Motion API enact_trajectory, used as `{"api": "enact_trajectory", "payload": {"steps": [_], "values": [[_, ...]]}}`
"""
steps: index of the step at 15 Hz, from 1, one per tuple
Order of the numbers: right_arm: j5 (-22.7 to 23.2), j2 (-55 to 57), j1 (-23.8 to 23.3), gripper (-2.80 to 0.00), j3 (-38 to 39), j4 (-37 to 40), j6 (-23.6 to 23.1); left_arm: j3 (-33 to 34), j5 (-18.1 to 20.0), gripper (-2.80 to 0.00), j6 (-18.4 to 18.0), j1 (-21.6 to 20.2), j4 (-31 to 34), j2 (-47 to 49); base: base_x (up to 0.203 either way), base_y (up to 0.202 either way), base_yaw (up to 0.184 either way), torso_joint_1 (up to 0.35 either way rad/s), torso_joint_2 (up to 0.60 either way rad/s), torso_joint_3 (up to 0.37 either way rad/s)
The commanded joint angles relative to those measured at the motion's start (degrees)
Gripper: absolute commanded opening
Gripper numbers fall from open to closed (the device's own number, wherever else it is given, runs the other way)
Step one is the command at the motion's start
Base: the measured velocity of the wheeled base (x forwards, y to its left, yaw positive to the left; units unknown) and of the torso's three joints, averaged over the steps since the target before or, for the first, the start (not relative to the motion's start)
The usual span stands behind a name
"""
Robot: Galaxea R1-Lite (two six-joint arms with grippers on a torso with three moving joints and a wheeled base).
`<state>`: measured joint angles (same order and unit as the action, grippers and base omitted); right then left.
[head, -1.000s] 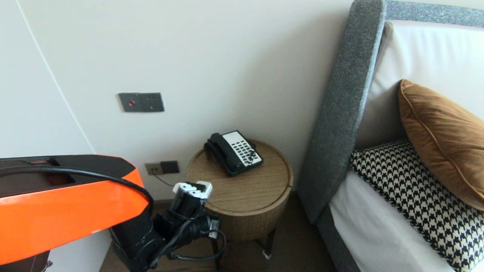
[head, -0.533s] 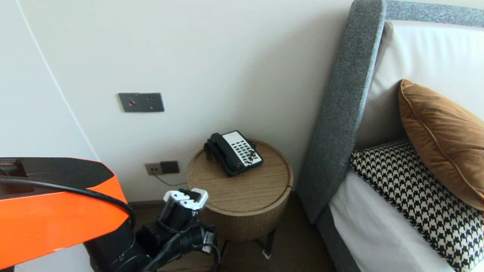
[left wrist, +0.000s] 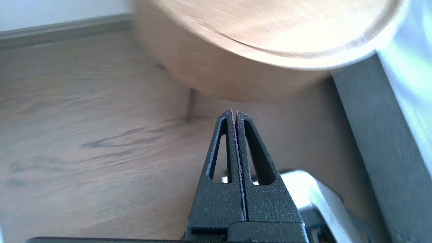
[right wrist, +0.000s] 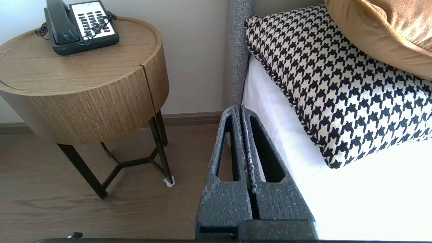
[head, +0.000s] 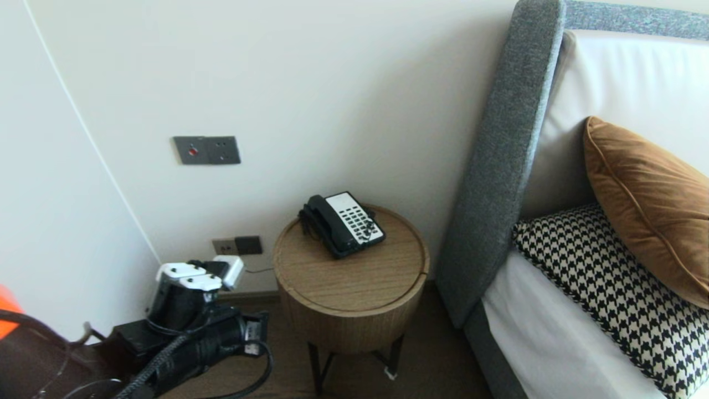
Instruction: Open the nightstand drawer
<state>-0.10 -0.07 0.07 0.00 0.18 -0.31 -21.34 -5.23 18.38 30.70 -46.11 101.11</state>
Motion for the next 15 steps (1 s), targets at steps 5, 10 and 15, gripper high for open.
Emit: {"api": "enact_trajectory", "payload": {"steps": [5,10,15], "values": [[0.0,0.0,-0.1,-2.80,0.0,0.0,0.0,1.9,2.0,-2.80,-4.2,-11.5,14.0,-24.4,0.000,0.000,0.000,0.000,0.00,0.000],[0.0,0.0,0.0,-2.80,0.0,0.1,0.0,3.2,3.8,-2.80,-5.5,-17.8,25.5,-41.2,0.000,0.000,0.000,0.000,0.00,0.000],[0.0,0.0,0.0,-2.80,0.0,0.0,0.0,8.6,8.3,-2.80,-11.4,-25.9,33.8,-57.7,0.000,0.000,0.000,0.000,0.00,0.000]]}}
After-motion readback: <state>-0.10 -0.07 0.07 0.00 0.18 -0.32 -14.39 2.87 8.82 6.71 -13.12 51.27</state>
